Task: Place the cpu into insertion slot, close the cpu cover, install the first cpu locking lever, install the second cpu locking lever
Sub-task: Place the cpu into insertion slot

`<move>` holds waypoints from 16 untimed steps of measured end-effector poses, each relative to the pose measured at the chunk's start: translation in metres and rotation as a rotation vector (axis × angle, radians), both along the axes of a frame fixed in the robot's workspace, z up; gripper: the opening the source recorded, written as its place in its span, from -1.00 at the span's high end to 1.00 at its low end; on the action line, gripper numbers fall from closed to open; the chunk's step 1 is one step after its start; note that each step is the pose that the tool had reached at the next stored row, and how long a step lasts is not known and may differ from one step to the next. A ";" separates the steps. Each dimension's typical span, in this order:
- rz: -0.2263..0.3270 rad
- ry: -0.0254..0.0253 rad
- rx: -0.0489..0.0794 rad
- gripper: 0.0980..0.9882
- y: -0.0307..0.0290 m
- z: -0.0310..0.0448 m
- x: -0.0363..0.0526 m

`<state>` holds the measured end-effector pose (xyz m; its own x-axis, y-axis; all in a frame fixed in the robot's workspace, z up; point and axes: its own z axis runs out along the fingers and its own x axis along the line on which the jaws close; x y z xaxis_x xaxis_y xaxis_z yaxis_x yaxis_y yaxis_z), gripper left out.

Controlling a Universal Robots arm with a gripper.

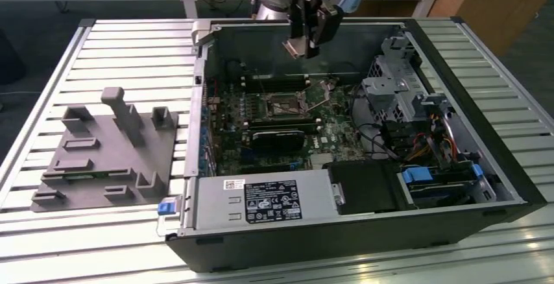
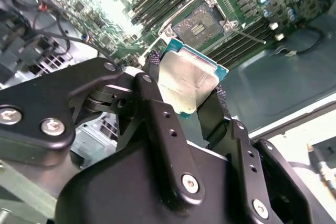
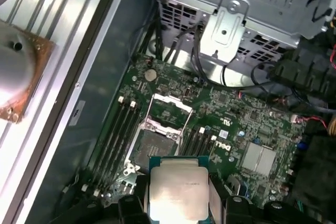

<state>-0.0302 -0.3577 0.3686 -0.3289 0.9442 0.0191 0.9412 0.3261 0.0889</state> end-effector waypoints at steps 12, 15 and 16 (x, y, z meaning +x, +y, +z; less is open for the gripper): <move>-0.139 0.0000 0.000 0.01 0.0003 -0.0073 -0.0002; -0.139 0.0000 0.000 0.01 0.0003 -0.0108 -0.0002; -0.139 0.0000 -0.001 0.01 0.0003 -0.0119 -0.0002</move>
<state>-0.0304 -0.3574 0.3567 -0.1952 0.9806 0.0185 0.9772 0.1928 0.0888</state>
